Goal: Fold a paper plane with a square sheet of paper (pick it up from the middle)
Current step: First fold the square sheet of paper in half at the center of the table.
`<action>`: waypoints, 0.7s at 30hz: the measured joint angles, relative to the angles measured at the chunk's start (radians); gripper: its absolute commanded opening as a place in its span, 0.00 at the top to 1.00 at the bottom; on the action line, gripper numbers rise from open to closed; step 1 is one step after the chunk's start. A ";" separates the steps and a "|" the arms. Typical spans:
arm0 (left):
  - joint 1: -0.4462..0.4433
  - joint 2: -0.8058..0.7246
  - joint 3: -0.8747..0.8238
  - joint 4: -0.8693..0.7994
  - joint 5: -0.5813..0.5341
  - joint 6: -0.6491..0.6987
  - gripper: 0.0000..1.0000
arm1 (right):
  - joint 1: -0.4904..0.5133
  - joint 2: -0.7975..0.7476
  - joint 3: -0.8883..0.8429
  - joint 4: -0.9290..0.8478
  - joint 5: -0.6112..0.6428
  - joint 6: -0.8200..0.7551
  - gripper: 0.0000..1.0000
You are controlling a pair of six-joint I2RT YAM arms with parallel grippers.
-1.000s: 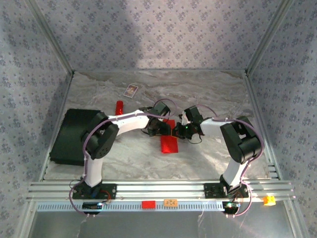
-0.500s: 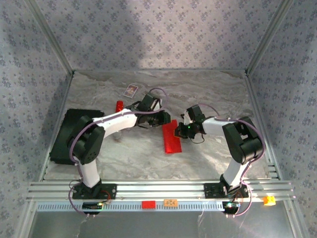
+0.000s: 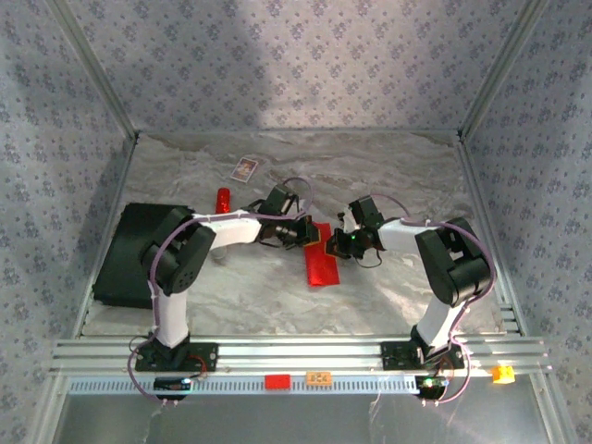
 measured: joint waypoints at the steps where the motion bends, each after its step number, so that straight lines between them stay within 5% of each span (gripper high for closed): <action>1: 0.001 0.003 -0.002 0.002 0.002 0.000 1.00 | 0.000 0.000 0.000 0.000 0.000 0.000 1.00; 21: 0.018 0.020 -0.044 -0.012 -0.013 0.061 1.00 | 0.000 0.000 -0.002 0.004 0.000 0.006 1.00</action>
